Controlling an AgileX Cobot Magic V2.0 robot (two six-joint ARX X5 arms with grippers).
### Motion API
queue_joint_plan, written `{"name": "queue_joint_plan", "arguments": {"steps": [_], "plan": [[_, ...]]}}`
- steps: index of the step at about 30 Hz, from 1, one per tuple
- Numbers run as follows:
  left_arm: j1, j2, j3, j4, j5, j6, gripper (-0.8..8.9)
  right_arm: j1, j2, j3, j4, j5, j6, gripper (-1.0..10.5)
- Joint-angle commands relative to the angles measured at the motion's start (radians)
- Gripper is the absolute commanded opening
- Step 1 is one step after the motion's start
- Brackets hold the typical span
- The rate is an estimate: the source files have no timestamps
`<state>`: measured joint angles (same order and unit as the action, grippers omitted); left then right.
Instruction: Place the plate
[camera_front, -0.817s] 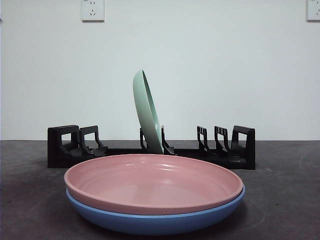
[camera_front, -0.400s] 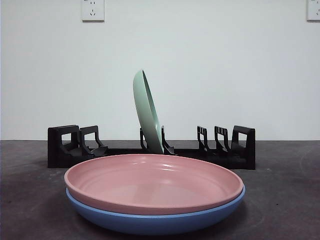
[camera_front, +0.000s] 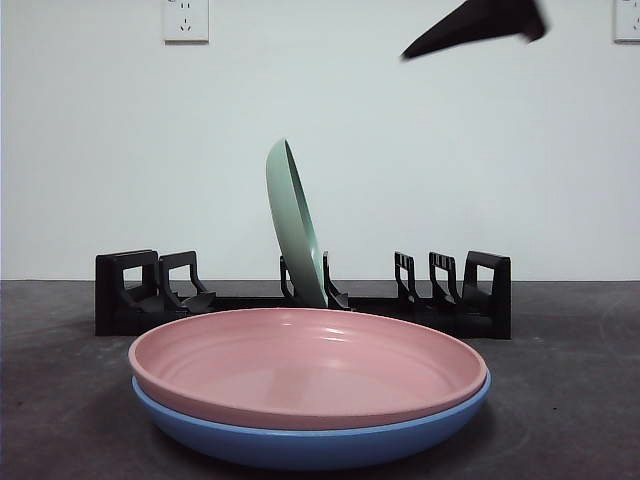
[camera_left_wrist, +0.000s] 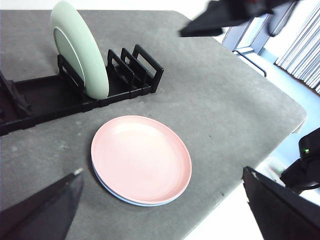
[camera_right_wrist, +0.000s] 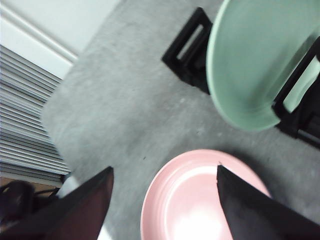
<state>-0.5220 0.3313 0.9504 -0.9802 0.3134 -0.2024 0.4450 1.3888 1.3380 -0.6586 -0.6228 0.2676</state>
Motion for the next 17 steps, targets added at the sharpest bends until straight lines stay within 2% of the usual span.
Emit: {"name": "queue_joint_plan", "arguments": {"steps": [1, 6, 10, 15, 17], "plan": [[-0.008, -0.001, 0.044, -0.010, 0.001, -0.005, 4.98, 0.026, 0.134, 0.137, -0.006, 0.026, 0.005, 3.4], [-0.008, -0.001, 0.089, -0.054, 0.001, -0.004, 4.96, 0.048, 0.317, 0.325, -0.016, 0.076, 0.007, 3.4], [-0.008, -0.001, 0.118, -0.084, -0.002, -0.004, 4.96, 0.051, 0.440, 0.443, -0.022, 0.083, 0.013, 3.4], [-0.008, -0.001, 0.143, -0.105, -0.002, -0.005, 4.96, 0.050, 0.546, 0.525, -0.016, 0.117, 0.018, 3.4], [-0.008, -0.001, 0.143, -0.105, -0.002, -0.005, 4.96, 0.050, 0.574, 0.529, 0.009, 0.125, 0.023, 3.8]]}}
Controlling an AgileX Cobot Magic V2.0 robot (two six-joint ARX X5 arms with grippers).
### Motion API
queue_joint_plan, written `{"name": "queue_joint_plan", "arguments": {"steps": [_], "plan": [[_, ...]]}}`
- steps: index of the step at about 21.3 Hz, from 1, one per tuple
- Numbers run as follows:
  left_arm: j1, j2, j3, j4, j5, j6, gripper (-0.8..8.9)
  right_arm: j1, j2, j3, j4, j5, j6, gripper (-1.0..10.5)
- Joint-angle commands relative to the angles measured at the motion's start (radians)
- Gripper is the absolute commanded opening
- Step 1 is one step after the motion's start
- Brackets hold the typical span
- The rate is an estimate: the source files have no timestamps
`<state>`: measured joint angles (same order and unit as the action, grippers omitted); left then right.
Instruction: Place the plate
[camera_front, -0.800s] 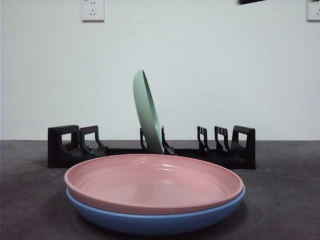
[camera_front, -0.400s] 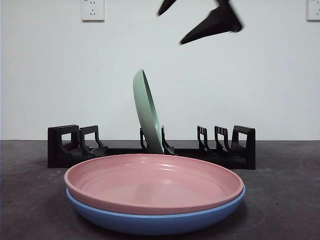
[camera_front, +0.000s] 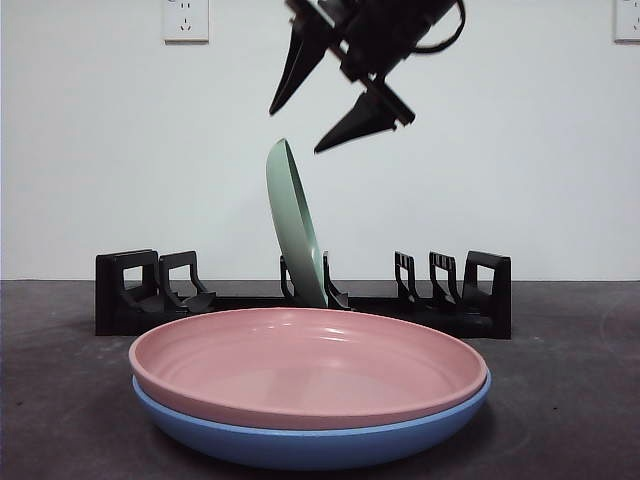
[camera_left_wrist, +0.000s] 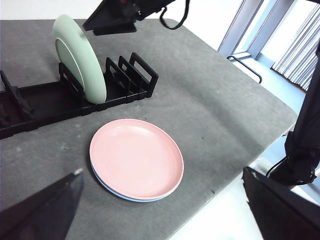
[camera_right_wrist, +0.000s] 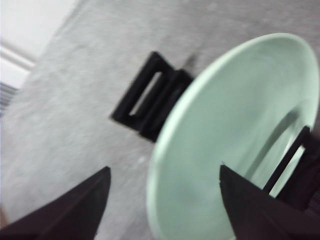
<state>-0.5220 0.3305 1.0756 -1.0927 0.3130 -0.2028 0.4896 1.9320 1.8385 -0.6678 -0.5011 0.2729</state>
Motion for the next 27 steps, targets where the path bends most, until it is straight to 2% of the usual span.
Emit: {"name": "queue_joint_plan", "arguments": {"steps": [1, 4, 7, 10, 16, 19, 23, 27], "plan": [[-0.008, 0.000, 0.018, 0.008, -0.002, -0.004, 4.96, 0.006, 0.041, 0.028, 0.029, 0.004, 0.020, 3.8], [-0.008, 0.000, 0.018, 0.008, -0.002, -0.004, 4.96, 0.007, 0.068, 0.028, 0.069, -0.006, 0.033, 3.8], [-0.008, 0.000, 0.018, 0.008, -0.002, -0.003, 4.96, 0.007, 0.082, 0.028, 0.077, -0.024, 0.034, 2.2], [-0.008, 0.000, 0.018, 0.008, -0.002, -0.003, 4.96, 0.007, 0.088, 0.028, 0.076, -0.037, 0.035, 1.8], [-0.008, 0.000, 0.018, 0.008, -0.002, -0.003, 4.96, 0.013, 0.088, 0.028, 0.084, -0.083, 0.061, 0.1], [-0.008, 0.000, 0.018, 0.008, -0.002, 0.000, 4.96, 0.017, 0.088, 0.028, 0.087, -0.088, 0.087, 0.1], [-0.008, 0.000, 0.018, 0.008, -0.002, 0.012, 4.96, 0.012, 0.064, 0.047, 0.098, -0.161, 0.136, 0.1], [-0.008, 0.000, 0.018, 0.008, -0.002, 0.034, 4.96, 0.012, -0.034, 0.060, 0.096, -0.154, 0.146, 0.1]]}}
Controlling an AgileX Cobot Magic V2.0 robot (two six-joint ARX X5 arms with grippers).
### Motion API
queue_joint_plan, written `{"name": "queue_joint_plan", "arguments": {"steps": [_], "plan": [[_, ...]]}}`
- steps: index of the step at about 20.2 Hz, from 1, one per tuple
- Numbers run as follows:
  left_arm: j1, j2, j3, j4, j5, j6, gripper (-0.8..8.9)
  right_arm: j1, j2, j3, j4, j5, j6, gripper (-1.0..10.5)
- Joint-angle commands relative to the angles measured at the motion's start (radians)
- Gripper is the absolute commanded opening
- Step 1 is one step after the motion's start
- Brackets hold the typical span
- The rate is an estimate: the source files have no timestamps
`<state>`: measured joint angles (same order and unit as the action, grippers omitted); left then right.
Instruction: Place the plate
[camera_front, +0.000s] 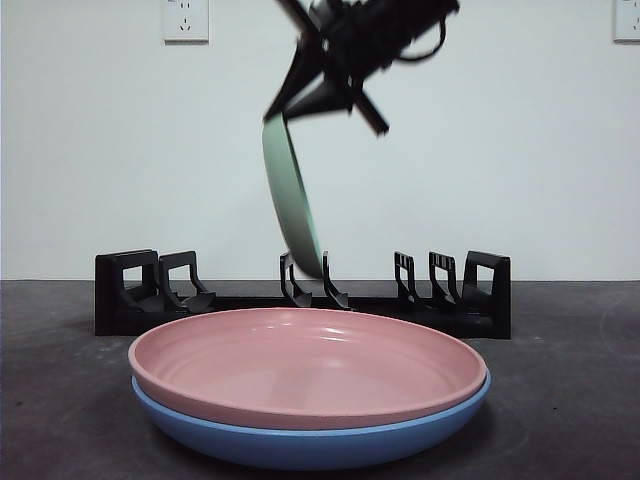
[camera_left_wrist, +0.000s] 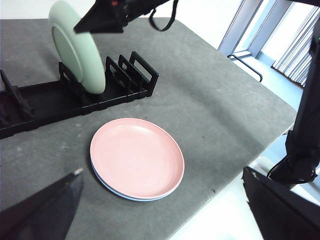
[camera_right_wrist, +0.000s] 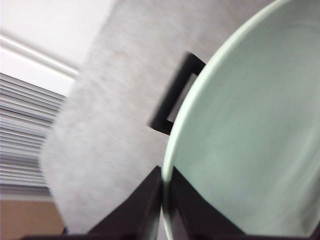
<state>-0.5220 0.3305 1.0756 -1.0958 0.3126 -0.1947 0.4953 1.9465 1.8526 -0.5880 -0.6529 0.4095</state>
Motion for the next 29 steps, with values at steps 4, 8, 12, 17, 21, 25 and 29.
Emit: {"name": "queue_joint_plan", "arguments": {"steps": [4, 8, 12, 17, 21, 25, 29], "plan": [[-0.008, 0.000, 0.018, 0.012, -0.002, 0.049, 4.96, 0.006, -0.179, 0.046, -0.053, -0.002, -0.021, 0.1], [-0.008, 0.000, 0.018, 0.014, -0.002, 0.071, 4.96, 0.014, -0.260, 0.045, -0.169, 0.013, -0.110, 0.1], [-0.008, 0.001, 0.018, 0.016, -0.008, 0.082, 4.96, 0.047, -0.317, 0.045, -0.315, 0.092, -0.216, 0.1], [-0.008, 0.003, 0.017, 0.018, -0.088, 0.082, 4.96, 0.085, -0.349, 0.040, -0.485, 0.153, -0.322, 0.1], [-0.008, 0.003, 0.017, 0.018, -0.106, 0.082, 4.96, 0.130, -0.366, 0.019, -0.582, 0.187, -0.425, 0.1], [-0.008, 0.004, 0.017, 0.018, -0.107, 0.082, 4.96, 0.183, -0.376, -0.002, -0.628, 0.190, -0.459, 0.1], [-0.008, 0.004, 0.015, 0.018, -0.119, 0.082, 4.96, 0.257, -0.393, -0.051, -0.641, 0.249, -0.510, 0.1]]}}
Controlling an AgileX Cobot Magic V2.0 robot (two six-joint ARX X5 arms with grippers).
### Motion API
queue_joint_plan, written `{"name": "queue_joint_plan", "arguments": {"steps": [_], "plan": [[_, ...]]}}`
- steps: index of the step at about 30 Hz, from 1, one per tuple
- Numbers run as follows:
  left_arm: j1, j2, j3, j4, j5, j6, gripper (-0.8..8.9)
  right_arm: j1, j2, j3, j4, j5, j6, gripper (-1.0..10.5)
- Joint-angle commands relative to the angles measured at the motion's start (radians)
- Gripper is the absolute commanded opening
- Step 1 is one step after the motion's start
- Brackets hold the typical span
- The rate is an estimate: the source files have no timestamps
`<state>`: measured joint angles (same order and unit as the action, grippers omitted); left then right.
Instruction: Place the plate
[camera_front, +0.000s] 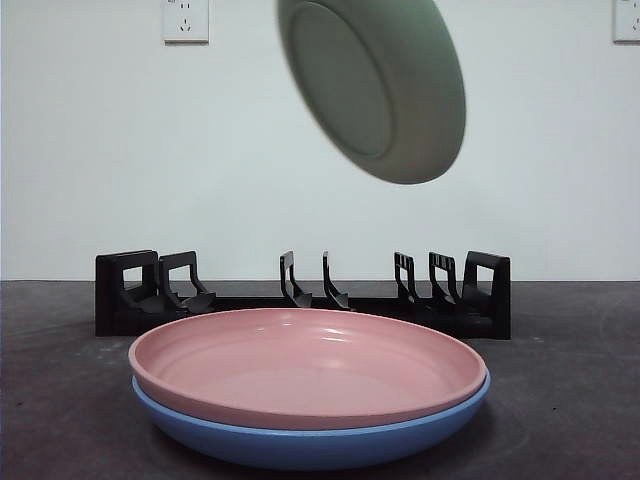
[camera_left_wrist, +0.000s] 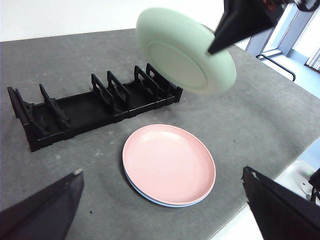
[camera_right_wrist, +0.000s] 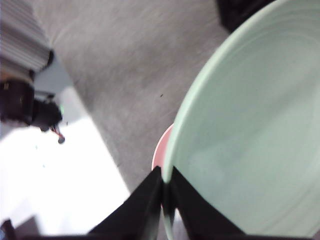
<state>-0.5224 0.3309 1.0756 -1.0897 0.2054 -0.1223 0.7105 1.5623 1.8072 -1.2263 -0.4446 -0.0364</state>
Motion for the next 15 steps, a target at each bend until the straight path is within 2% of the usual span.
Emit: {"name": "queue_joint_plan", "arguments": {"steps": [1, 4, 9, 15], "plan": [[-0.007, 0.003, 0.015, 0.012, -0.021, 0.010, 4.96, 0.073, -0.012, -0.023, -0.008, 0.090, -0.074, 0.1], [-0.007, 0.003, 0.015, 0.012, -0.025, 0.009, 4.96, 0.151, -0.014, -0.076, -0.007, 0.187, -0.078, 0.1], [-0.007, 0.003, 0.015, 0.012, -0.025, 0.010, 4.96, 0.279, -0.014, -0.192, 0.061, 0.257, -0.075, 0.1], [-0.007, 0.003, 0.015, 0.012, -0.025, 0.010, 4.96, 0.428, -0.014, -0.354, 0.195, 0.455, -0.008, 0.1]]}}
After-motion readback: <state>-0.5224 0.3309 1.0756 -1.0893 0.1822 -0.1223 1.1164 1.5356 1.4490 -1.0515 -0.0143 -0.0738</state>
